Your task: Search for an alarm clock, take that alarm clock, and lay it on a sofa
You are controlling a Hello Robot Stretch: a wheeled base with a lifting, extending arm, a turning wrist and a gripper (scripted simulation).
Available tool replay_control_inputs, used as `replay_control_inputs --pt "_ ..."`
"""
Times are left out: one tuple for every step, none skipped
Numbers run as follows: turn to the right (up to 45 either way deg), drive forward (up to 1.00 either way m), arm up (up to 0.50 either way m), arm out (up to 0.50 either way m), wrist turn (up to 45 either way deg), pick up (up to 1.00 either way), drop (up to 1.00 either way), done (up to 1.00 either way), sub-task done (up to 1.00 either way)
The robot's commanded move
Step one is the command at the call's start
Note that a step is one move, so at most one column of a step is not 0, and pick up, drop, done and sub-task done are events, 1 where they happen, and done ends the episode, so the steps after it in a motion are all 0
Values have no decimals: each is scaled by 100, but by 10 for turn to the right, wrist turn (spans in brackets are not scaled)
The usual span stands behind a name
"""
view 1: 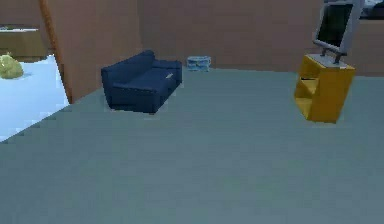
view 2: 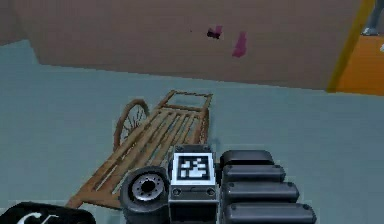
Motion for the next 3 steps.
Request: replay_control_inputs --pt "0 100 0 0 0 0 0 0 0" --pt "0 100 0 0 0 0 0 0 0" --pt "30 0 0 0 0 0 0 0 0"
